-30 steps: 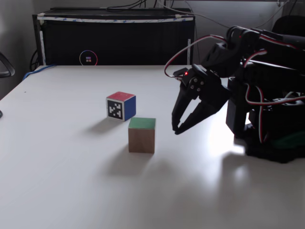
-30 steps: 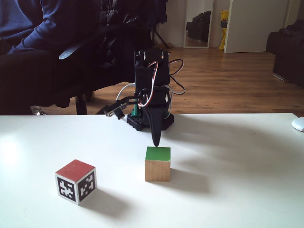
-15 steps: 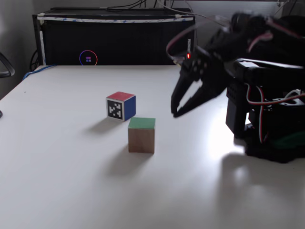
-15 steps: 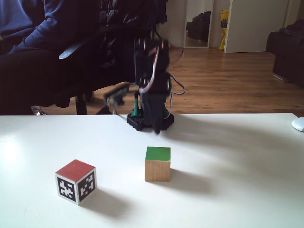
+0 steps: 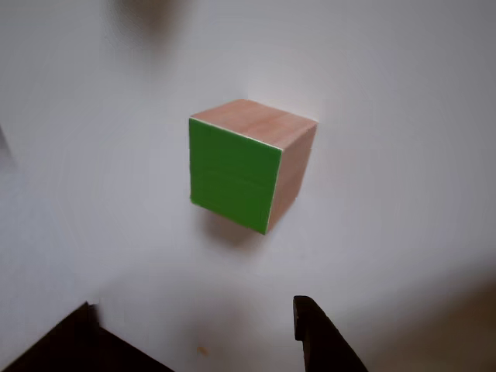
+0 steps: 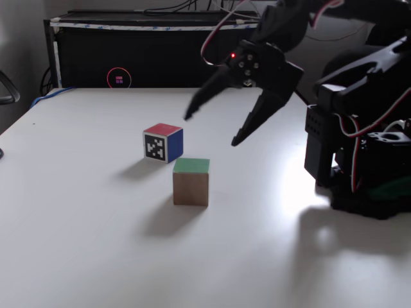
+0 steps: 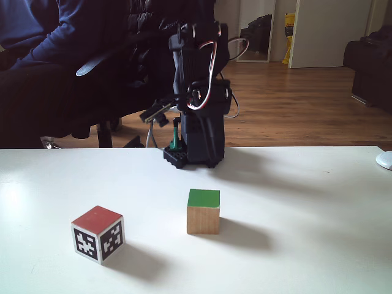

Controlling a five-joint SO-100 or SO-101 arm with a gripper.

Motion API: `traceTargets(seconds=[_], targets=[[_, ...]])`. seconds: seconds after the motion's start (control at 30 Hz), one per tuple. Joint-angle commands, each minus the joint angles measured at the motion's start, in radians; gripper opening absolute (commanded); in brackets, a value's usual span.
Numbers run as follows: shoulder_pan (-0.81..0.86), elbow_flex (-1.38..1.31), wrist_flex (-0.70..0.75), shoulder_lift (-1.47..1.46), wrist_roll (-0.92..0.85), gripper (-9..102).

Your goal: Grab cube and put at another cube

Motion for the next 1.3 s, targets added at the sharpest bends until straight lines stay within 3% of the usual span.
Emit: traceTargets(seconds=[0.0,0.37,1.07,1.27], targets=[[0.02,-0.098,0.014,-0.114,0.011,45],[0.095,-0.275,-0.012,-0.583,0.054,50],[0.104,-0.265,-0.239,-0.847,0.031,45],[0.115,-0.273,-0.284,-0.897,0.015,36]])
